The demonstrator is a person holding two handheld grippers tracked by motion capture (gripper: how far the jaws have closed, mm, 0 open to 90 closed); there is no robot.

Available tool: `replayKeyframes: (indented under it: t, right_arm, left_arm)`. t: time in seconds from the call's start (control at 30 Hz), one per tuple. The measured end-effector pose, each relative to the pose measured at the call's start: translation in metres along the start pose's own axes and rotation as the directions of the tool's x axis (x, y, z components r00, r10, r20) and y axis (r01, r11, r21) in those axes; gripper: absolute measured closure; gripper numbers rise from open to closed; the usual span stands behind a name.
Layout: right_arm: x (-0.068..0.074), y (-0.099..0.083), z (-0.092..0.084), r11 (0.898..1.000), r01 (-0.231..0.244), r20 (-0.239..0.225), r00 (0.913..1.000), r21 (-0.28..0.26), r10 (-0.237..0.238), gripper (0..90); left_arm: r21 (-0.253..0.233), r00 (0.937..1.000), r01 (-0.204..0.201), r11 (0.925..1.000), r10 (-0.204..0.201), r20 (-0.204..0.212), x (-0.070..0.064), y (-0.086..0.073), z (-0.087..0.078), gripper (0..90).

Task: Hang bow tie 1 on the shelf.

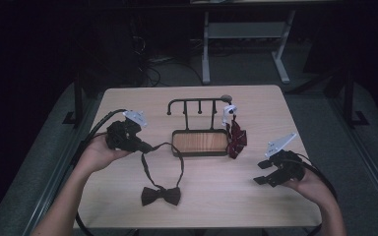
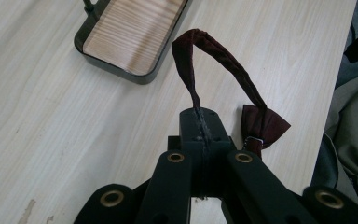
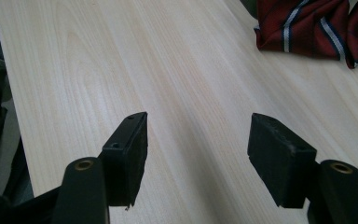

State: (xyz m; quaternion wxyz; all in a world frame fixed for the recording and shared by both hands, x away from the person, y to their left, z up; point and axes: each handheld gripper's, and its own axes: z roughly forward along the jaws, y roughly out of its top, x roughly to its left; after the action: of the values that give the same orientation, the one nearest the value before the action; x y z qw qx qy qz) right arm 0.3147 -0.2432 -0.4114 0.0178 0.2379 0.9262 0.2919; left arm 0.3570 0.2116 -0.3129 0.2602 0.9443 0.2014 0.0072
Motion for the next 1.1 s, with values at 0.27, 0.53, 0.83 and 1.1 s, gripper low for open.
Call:
replayKeyframes:
  t: [0.27, 0.53, 0.83, 1.1]
  right_arm:
    - [0.001, 0.000, -0.003, 1.000, -0.004, 0.006, 1.0000, -0.003, 0.004, 37.4]
    - [0.001, 0.000, -0.004, 1.000, 0.003, 0.009, 1.0000, -0.005, -0.003, 37.4]
    - [0.002, 0.000, -0.004, 1.000, -0.006, 0.007, 1.0000, -0.006, 0.006, 37.3]
    - [0.001, -0.001, -0.005, 1.000, -0.004, 0.010, 0.9999, -0.009, 0.004, 37.2]
  left_arm:
    - [-0.004, 0.9999, -0.011, 0.9999, 0.011, -0.003, -0.001, 0.005, -0.007, 89.9]
    - [-0.003, 0.9996, -0.028, 0.9996, 0.028, -0.008, -0.002, 0.012, -0.015, 89.9]
    - [0.002, 0.9994, -0.035, 0.9994, 0.035, -0.006, 0.000, 0.018, -0.021, 89.9]
    - [0.007, 0.9992, -0.040, 0.9992, 0.040, -0.009, 0.000, 0.024, -0.028, 89.9]
